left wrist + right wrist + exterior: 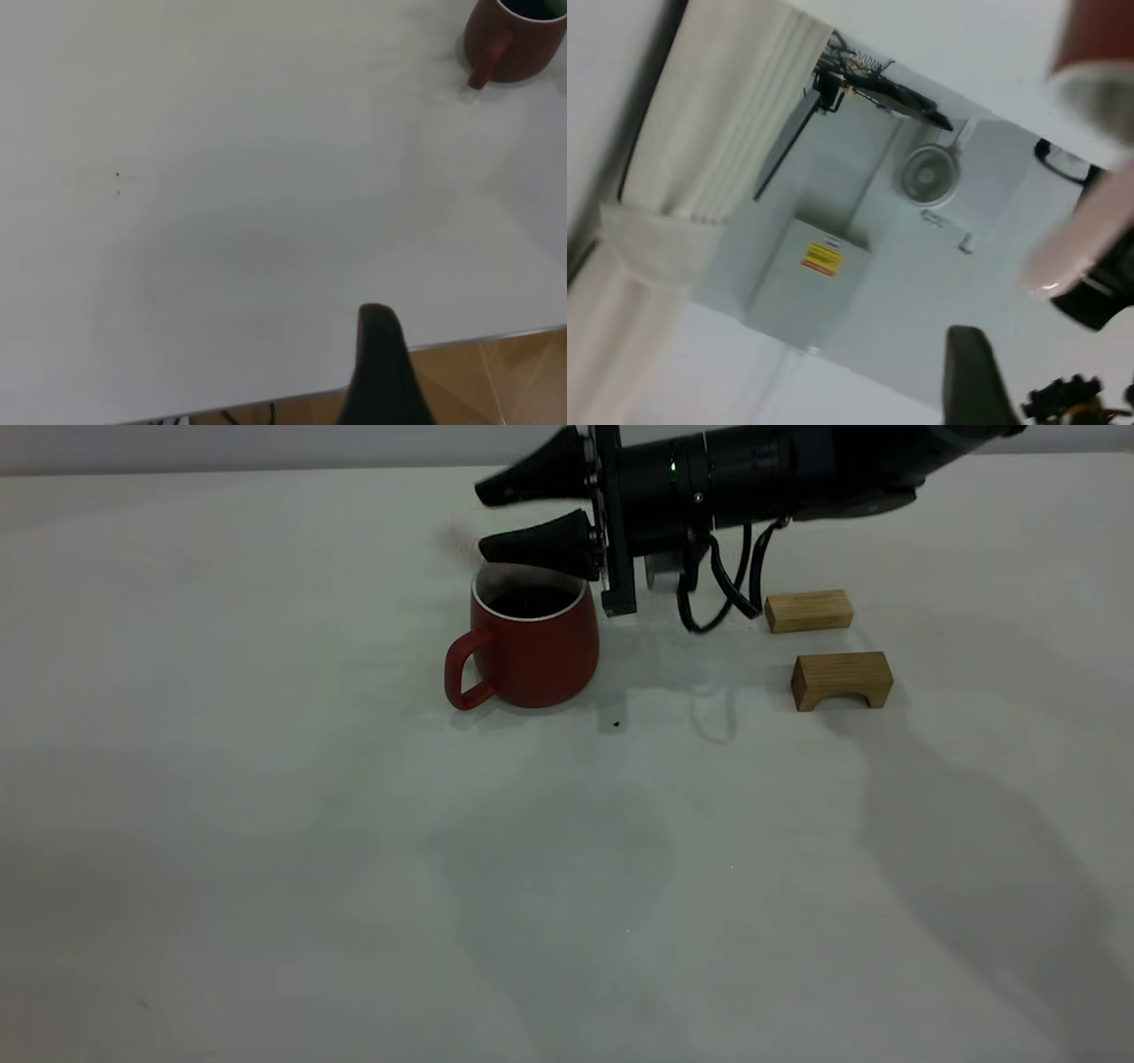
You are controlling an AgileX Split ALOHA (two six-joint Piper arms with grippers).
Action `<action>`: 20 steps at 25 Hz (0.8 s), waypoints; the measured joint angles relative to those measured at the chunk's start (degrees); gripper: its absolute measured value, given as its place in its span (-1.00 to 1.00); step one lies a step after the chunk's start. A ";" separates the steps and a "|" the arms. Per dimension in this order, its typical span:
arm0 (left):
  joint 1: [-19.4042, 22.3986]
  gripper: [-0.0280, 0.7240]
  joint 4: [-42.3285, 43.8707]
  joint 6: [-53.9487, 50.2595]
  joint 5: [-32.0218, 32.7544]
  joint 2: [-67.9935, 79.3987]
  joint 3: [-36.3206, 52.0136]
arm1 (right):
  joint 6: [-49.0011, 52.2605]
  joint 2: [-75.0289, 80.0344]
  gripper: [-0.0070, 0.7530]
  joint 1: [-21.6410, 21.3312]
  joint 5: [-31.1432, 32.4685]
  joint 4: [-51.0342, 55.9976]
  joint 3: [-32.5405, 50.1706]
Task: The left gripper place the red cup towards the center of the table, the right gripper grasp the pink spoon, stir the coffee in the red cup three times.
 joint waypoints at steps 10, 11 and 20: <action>0.00 0.63 0.00 0.00 0.00 0.00 0.00 | -5.09 -10.70 0.42 0.00 0.64 -18.92 0.00; 0.00 0.63 0.00 0.00 0.00 0.00 0.00 | -6.96 -12.54 0.42 0.00 0.83 -22.03 0.00; 0.00 0.63 0.00 0.00 0.00 0.00 0.00 | -21.12 -29.62 0.42 0.00 2.75 -52.08 0.00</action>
